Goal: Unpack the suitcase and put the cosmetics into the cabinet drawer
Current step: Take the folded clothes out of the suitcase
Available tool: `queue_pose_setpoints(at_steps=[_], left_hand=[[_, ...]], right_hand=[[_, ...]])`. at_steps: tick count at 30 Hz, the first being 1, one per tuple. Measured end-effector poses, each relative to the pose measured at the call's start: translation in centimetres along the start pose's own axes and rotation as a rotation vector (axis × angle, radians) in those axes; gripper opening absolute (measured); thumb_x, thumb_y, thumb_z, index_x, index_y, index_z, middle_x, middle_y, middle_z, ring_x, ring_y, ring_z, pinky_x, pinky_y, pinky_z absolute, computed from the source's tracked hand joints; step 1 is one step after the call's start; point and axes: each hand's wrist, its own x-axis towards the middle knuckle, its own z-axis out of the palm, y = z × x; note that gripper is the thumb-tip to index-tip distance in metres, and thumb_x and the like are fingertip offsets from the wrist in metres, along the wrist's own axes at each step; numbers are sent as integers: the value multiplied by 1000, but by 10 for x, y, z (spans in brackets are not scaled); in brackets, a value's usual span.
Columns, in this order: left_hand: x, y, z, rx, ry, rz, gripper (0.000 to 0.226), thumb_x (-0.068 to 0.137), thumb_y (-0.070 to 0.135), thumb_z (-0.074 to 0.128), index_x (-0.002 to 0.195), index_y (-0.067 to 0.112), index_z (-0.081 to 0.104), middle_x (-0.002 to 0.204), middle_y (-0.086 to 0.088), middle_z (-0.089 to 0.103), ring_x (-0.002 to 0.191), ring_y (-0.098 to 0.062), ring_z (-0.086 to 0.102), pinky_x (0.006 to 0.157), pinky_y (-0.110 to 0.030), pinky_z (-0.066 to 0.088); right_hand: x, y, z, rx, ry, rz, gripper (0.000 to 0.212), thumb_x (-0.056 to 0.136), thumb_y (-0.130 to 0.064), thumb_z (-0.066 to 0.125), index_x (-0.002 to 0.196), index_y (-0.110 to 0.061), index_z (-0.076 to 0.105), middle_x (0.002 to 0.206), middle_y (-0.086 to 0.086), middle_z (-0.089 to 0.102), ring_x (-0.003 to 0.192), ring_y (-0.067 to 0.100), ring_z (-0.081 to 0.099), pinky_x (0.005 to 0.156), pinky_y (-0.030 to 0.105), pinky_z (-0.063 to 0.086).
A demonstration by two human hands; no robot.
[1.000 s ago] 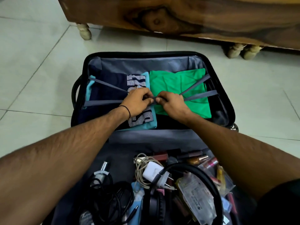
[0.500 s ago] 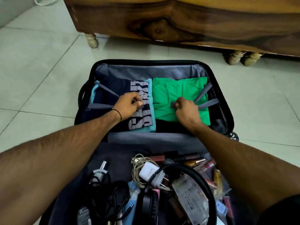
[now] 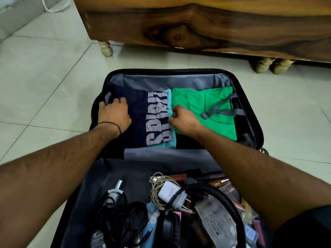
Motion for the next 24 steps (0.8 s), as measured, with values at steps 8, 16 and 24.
queue_pose_setpoints(at_steps=[8, 16, 24], left_hand=[[-6, -35, 8, -583, 15, 37, 37, 79, 8, 62, 115, 12, 56, 106, -7, 56, 87, -26, 57, 90, -43, 48], [-19, -35, 6, -767, 90, 10, 39, 79, 2, 62, 117, 10, 55, 102, -5, 57, 82, -21, 58, 79, -31, 48], [-24, -27, 4, -622, 7, -35, 46, 82, 12, 61, 127, 12, 50, 116, -8, 59, 98, -31, 61, 93, -43, 49]], right_hand=[[25, -17, 23, 742, -18, 340, 13, 87, -5, 71, 98, -3, 63, 96, 11, 72, 75, 21, 67, 61, 28, 56], [29, -33, 36, 1078, -101, 391, 65, 62, -18, 92, 118, -5, 61, 104, 13, 76, 93, 32, 74, 83, 49, 61], [30, -24, 33, 1007, 49, 289, 37, 72, 11, 71, 95, -17, 63, 99, 15, 73, 101, 43, 69, 87, 58, 57]])
